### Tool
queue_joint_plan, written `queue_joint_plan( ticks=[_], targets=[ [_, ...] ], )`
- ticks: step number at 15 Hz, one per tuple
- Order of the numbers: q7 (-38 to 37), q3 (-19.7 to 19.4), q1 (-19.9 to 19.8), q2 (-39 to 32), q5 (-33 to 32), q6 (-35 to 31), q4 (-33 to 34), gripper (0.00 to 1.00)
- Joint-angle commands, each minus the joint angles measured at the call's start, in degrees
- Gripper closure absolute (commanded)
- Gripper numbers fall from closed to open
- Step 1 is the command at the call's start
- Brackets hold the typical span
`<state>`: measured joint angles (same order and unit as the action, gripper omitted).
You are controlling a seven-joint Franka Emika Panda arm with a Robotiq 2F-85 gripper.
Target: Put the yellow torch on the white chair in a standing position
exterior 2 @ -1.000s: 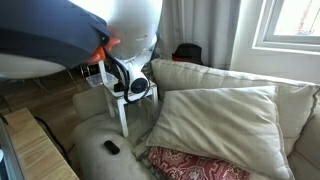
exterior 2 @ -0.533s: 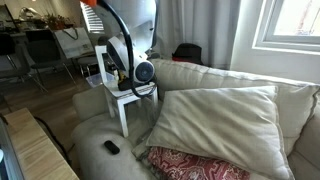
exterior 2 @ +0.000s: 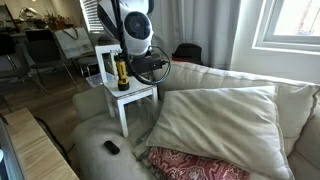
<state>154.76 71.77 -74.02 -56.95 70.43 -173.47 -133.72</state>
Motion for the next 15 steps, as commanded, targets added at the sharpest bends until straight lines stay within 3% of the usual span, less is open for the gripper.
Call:
queue_joint_plan(
  ticks=[1, 4, 8, 13, 15],
  targets=[
    [-5.16, 6.8, -4.1, 8.63, 5.28, -7.66, -5.19, 0.0],
    [-12.86, 10.5, -6.28, 16.05, 6.72, -8.01, -9.31, 0.0],
    [-23.64, 16.68, -11.4, 25.64, 5.48, -3.71, -15.0, 0.0],
    [-32.87, 29.14, -23.59, 31.99, -1.04, 2.45, -19.46, 0.0],
    [-35.35, 34.62, -30.56, 33.88, -5.09, 6.99, -20.05, 0.0]
  ],
)
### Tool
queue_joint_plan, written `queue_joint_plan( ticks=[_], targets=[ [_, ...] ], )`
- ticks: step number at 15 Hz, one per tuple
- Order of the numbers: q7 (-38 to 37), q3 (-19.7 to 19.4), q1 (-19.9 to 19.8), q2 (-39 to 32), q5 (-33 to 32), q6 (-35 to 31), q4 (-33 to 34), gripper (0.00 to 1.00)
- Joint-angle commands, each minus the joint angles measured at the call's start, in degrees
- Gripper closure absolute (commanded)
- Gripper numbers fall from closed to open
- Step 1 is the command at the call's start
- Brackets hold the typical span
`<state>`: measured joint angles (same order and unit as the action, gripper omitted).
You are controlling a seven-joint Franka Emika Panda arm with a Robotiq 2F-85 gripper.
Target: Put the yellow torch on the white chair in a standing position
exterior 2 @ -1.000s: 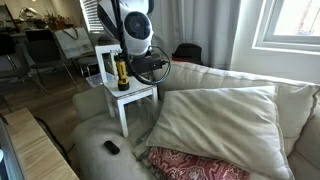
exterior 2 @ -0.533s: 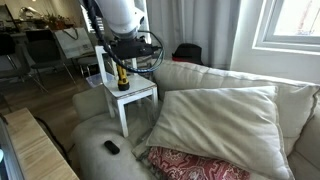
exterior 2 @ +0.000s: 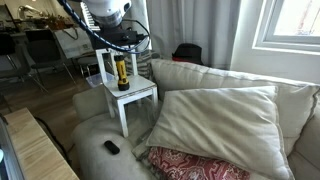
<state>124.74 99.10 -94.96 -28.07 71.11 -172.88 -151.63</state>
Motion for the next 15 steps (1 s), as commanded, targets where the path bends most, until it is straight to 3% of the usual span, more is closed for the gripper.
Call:
queue_joint_plan(
  ticks=[1, 8, 9, 11, 15],
  targets=[
    [-6.68, 9.62, -12.82, 5.05, -8.21, 7.93, -2.35, 0.0],
    [-16.17, 23.18, -35.04, 0.79, -26.66, 20.79, -2.95, 0.0],
    [-18.02, 14.15, -23.83, -1.75, -29.11, 13.88, -2.62, 0.0],
    [-19.31, 15.78, -27.36, -2.61, -31.71, 16.33, -2.62, 0.0],
    [-19.42, 16.37, -28.15, -3.16, -32.23, 16.61, -2.91, 0.0]
  ],
)
